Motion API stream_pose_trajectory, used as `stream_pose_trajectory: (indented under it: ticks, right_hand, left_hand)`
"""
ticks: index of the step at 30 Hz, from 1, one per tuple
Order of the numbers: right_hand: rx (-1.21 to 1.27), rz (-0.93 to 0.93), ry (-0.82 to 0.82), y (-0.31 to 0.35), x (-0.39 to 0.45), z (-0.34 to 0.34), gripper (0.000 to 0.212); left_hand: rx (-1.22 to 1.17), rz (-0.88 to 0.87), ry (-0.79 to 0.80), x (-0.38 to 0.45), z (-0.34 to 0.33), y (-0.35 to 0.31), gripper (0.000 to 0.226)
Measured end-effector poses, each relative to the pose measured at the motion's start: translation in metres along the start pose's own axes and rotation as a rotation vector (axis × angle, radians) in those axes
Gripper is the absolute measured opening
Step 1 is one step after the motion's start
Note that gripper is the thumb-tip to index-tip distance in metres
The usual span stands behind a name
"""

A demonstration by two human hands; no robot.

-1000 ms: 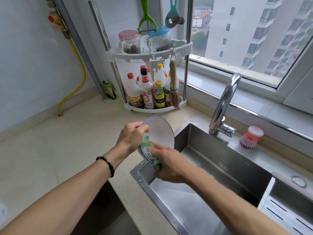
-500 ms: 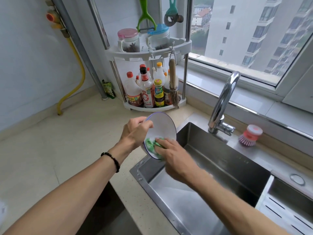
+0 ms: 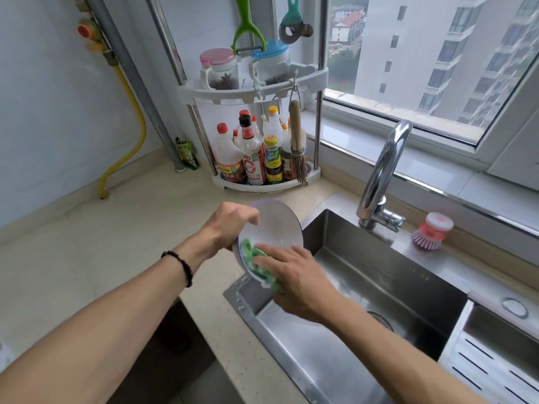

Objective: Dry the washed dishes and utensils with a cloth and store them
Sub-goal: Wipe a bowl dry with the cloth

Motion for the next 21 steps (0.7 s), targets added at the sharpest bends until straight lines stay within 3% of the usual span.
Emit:
stream_pose_trajectory:
  ticks: [3,9,11,14,18,21]
  right_hand:
    - [-0.264,0.069,-0.059,-0.011,-0.001,0.001,0.058]
    - [-0.108,0.083,-0.107,0.010,-0.003,0.004,0.062]
    - [-0.056,0.071,-0.100,0.016,-0.004,0.002,0.053]
    - [0.059,-0.033,-0.238,0.007,0.004,0.010,0.053]
    - [0.198,-0.133,-0.398,0.011,0.017,0.030,0.060]
    - [0.226,-0.097,-0.320,0.026,0.024,0.031,0.056]
  left_hand:
    - [0.013,0.088,0.225,0.000,-0.005,0.007,0.032]
    - [-0.180,0.234,0.125,0.007,-0.002,0.042,0.072]
    - [-0.245,0.244,0.130,0.003,-0.002,0.045,0.074]
    - [-0.423,0.153,0.156,-0.006,-0.005,0.039,0.064]
    - [-0.509,-0.086,-0.065,-0.023,-0.024,0.025,0.055]
    - [-0.549,-0.156,-0.277,-0.025,-0.016,0.016,0.041]
Point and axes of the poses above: each hand's wrist, its own x-axis towards the middle knuckle, its own z-axis out of the back of the hand, y = z × x, the point moved 8 cm from there along x, towards the middle knuckle, and after that the axes turned 5 degrees about -z, right-handed, at the moved point
